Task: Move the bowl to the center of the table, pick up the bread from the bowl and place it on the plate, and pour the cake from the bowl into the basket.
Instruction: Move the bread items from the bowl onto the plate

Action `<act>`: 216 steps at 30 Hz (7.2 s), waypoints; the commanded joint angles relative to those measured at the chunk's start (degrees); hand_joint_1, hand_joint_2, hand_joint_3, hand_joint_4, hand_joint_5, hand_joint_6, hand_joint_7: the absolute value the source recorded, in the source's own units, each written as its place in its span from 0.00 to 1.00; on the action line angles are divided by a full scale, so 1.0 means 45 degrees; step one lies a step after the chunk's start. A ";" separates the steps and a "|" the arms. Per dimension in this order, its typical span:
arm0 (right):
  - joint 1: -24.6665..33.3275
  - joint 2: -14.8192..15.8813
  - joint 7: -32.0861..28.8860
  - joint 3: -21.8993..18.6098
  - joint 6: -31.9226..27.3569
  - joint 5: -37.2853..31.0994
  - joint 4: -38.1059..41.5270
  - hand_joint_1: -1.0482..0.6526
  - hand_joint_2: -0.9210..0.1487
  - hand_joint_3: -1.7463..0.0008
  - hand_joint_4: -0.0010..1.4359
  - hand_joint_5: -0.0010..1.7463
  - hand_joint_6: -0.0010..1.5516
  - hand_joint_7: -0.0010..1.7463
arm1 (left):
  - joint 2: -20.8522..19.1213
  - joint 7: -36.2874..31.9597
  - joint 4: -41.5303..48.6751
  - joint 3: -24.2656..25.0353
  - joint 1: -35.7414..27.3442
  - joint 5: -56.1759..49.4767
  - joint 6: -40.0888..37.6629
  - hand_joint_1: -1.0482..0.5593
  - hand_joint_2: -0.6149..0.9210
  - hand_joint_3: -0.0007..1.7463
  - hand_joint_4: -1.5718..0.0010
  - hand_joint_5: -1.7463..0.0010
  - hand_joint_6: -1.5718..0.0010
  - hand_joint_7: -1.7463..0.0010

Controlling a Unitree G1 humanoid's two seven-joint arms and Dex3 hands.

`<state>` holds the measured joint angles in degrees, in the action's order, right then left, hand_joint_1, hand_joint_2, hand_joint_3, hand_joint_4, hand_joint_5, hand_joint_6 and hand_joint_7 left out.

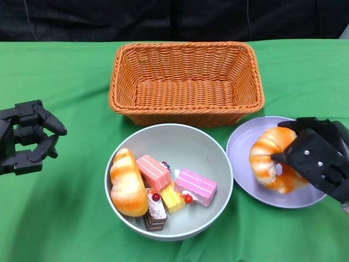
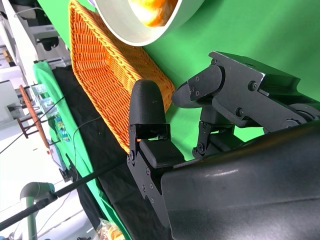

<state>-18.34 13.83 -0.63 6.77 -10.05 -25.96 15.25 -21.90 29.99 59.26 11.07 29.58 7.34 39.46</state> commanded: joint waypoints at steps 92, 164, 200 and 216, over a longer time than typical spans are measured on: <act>-0.2265 -0.0850 0.4740 0.6680 0.2476 -0.5056 -0.3664 0.22 0.00 0.94 0.37 0.00 0.17 0.00 | 0.0160 -0.0673 0.0072 -0.0387 0.0117 -0.0463 0.0185 0.63 0.82 0.46 0.58 0.09 0.55 0.25; -0.3105 -0.2213 0.1833 0.7973 0.2968 -0.6573 -0.0225 0.39 0.00 0.93 0.58 0.41 0.52 0.04 | -0.0168 -0.1566 0.0492 -0.0370 0.0345 -0.1176 0.0033 0.64 0.87 0.42 0.56 0.11 0.53 0.29; -0.3373 -0.2335 -0.3411 0.6757 0.5832 -0.4769 0.3399 0.48 0.02 1.00 0.49 0.92 0.71 0.23 | -0.0119 -0.1486 0.0828 -0.0242 0.0492 -0.0984 0.0108 0.65 0.84 0.47 0.54 0.11 0.53 0.27; -0.3378 -0.2589 -0.3969 0.5659 0.7960 -0.3054 0.4696 0.46 0.00 0.97 0.50 0.89 0.71 0.11 | -0.0113 -0.1680 0.0882 -0.0279 0.0497 -0.1091 0.0074 0.64 0.84 0.47 0.54 0.13 0.52 0.28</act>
<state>-33.77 2.22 -18.15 32.95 25.36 -40.53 35.87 -21.41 23.26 62.71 9.59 30.89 2.43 39.62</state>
